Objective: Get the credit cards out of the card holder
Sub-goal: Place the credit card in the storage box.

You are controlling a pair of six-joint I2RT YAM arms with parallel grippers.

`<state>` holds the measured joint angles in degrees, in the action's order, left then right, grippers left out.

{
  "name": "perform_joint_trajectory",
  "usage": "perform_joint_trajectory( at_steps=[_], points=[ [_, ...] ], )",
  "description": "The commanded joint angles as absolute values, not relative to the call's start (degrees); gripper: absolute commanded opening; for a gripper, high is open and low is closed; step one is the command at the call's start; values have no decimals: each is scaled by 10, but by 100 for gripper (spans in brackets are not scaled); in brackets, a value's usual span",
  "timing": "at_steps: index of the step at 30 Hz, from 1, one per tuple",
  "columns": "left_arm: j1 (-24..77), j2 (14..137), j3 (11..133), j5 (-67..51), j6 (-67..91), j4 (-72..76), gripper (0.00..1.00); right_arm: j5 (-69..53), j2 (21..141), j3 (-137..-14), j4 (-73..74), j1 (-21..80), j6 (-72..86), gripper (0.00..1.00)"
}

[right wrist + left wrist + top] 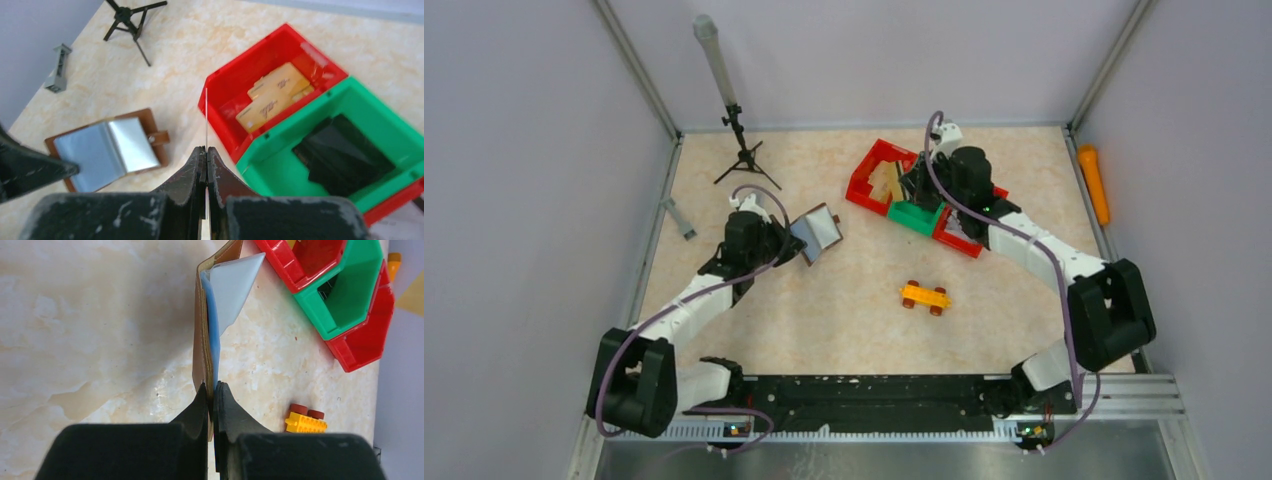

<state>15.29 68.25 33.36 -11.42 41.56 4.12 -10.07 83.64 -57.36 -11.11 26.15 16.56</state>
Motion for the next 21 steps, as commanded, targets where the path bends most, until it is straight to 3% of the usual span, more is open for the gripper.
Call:
perform_joint_trajectory(
  at_steps=[1, 14, 21],
  points=[
    [150, 660, 354, -87, 404, 39, 0, -78, 919, -696, -33, 266, 83, 0],
    [150, 672, 361, -96, 398, 37, 0, -35, 1060, -845, 4, 295, -146, 0],
    [150, 687, 366, -107, 401, 36, 0, -55, 1085, -829, -66, 314, -306, 0]
  ],
)
